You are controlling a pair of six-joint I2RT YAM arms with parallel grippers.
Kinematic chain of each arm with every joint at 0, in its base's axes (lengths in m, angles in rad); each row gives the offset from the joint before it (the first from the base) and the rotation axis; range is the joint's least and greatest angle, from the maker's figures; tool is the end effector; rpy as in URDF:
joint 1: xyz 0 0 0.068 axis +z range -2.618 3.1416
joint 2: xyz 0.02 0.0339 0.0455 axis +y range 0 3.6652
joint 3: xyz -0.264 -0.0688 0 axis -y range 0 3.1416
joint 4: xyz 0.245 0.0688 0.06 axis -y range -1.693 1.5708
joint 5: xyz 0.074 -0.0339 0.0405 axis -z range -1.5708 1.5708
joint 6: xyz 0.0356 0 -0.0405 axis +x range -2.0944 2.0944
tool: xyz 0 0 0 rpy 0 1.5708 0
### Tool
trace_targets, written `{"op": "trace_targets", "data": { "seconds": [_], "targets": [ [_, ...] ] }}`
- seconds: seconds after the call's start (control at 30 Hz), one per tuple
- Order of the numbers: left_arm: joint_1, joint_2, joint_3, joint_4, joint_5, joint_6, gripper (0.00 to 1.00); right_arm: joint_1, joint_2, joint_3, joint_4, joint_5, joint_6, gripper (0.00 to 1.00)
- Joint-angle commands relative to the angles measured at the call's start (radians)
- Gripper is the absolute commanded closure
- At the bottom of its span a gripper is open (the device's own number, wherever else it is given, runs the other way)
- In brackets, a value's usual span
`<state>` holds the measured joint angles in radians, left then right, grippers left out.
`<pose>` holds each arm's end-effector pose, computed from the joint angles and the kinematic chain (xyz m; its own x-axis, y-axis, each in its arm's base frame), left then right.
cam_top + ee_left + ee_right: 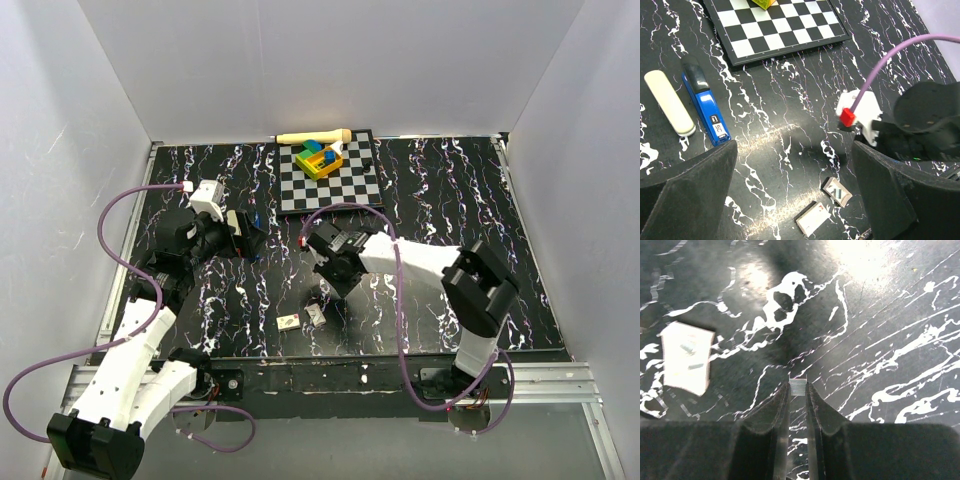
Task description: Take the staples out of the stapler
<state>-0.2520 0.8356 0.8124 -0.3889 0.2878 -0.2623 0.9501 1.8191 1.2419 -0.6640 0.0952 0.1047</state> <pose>0.1799 -0.0567 0.3203 -0.5019 -0.1275 -0.8555 0.3736 0.8601 -0.3474 0.2112 0.2895 0.1824 -0.6300 -0.7023 -0.3313 -0.7300 0.6811 -0.0556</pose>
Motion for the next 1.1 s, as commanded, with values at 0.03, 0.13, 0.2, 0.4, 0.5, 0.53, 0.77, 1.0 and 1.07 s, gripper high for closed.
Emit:
{"op": "trace_targets", "data": {
  "seconds": [0.03, 0.13, 0.2, 0.4, 0.5, 0.53, 0.77, 1.0, 1.07],
  "targets": [
    [-0.003, -0.024, 0.008, 0.001, 0.002, 0.011, 0.02, 0.044, -0.154, -0.002, -0.019, -0.011, -0.028, 0.82],
    [-0.003, -0.027, 0.008, -0.002, 0.002, 0.011, 0.02, 0.070, -0.198, -0.024, -0.006, -0.048, -0.068, 0.82],
    [-0.004, -0.032, 0.008, -0.002, -0.002, 0.011, 0.02, 0.085, -0.213, -0.035, 0.000, -0.066, -0.088, 0.82],
    [-0.004, -0.046, 0.005, -0.001, -0.027, 0.009, 0.02, 0.131, -0.187, -0.013, 0.006, -0.129, -0.102, 0.82],
    [-0.004, -0.047, 0.002, -0.001, -0.033, 0.009, 0.02, 0.154, -0.162, 0.011, 0.007, -0.135, -0.102, 0.82],
    [-0.004, -0.047, 0.004, -0.001, -0.035, 0.009, 0.02, 0.159, -0.155, 0.019, 0.004, -0.137, -0.102, 0.82],
    [-0.004, -0.047, 0.004, -0.001, -0.035, 0.009, 0.02, 0.187, -0.110, 0.050, 0.010, -0.155, -0.102, 0.82],
    [-0.003, -0.047, 0.004, -0.001, -0.032, 0.008, 0.02, 0.193, -0.073, 0.067, 0.021, -0.163, -0.099, 0.82],
    [-0.003, -0.047, 0.002, -0.001, -0.032, 0.009, 0.02, 0.193, -0.060, 0.074, 0.023, -0.167, -0.094, 0.82]
  ]
}}
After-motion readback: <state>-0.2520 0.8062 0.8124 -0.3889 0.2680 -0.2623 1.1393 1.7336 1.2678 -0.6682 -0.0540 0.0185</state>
